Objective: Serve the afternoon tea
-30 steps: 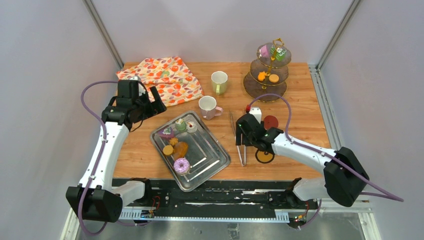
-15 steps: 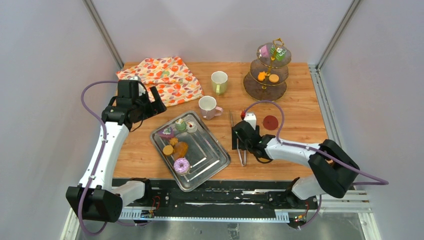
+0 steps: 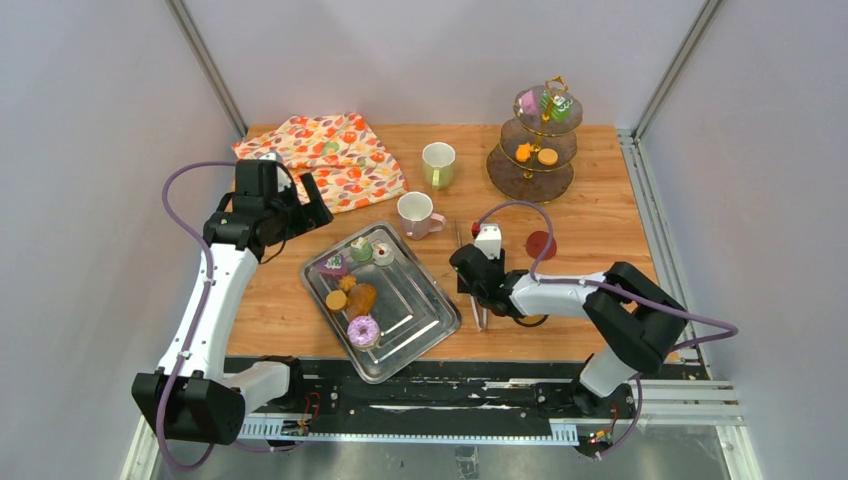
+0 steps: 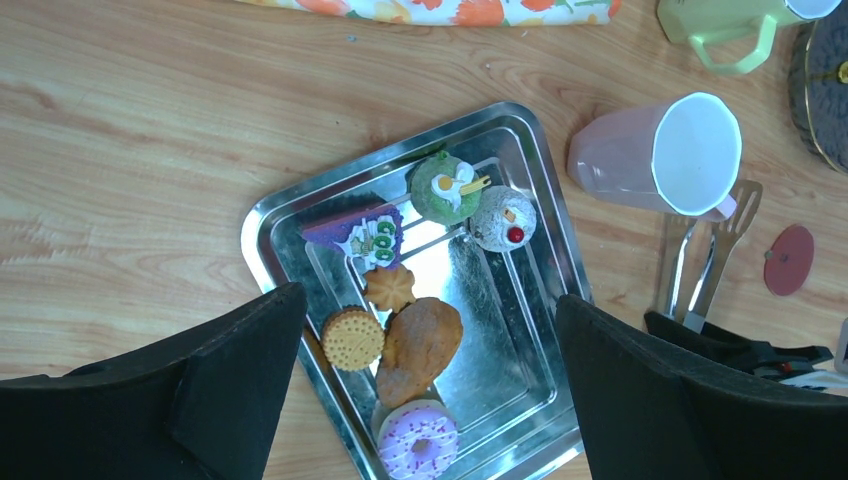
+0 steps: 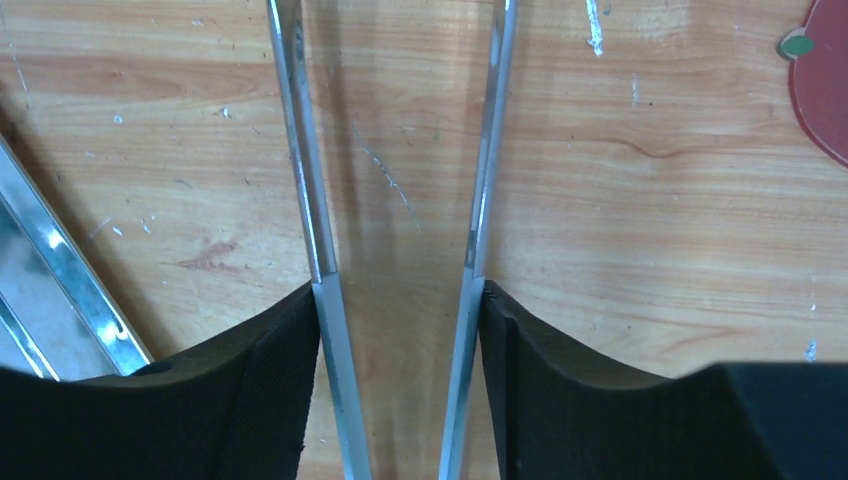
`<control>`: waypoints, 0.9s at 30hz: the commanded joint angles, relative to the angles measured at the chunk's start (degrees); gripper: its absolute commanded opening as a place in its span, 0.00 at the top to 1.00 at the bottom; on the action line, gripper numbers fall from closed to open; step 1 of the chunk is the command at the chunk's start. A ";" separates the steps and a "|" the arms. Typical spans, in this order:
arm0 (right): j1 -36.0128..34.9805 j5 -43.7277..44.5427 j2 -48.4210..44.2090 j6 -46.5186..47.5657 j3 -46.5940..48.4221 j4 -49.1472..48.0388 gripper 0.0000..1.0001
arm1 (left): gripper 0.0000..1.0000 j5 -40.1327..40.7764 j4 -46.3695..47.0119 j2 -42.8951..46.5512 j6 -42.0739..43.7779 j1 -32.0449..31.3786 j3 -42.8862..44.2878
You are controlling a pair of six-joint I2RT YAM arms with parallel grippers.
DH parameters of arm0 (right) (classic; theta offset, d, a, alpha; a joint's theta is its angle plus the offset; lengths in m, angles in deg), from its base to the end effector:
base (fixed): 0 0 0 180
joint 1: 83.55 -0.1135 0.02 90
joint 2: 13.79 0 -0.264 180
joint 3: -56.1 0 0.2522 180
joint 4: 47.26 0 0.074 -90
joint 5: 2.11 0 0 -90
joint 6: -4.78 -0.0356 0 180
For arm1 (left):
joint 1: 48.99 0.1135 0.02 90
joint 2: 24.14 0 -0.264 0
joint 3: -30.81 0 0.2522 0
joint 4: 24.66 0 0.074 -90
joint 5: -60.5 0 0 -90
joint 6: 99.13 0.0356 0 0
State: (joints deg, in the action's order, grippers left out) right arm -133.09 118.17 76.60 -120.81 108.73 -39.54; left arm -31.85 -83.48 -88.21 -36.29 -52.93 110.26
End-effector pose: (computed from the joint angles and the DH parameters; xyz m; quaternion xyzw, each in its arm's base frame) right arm 0.2048 0.2125 0.1484 -0.0103 0.8988 0.0693 0.4328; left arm 0.2266 -0.0171 0.3425 -0.1769 0.9012 -0.1241 0.3756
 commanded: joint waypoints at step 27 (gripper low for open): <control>-8.45 -34.66 -23.17 23.60 15.60 46.38 0.71 | 0.00 -0.02 0.96 1.12 0.79 -0.19 1.37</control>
State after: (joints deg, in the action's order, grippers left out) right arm -137.06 90.78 52.40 -102.04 119.64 0.42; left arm -31.83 -83.52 -88.21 -35.70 -52.93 110.26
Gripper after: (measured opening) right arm 0.280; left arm 0.999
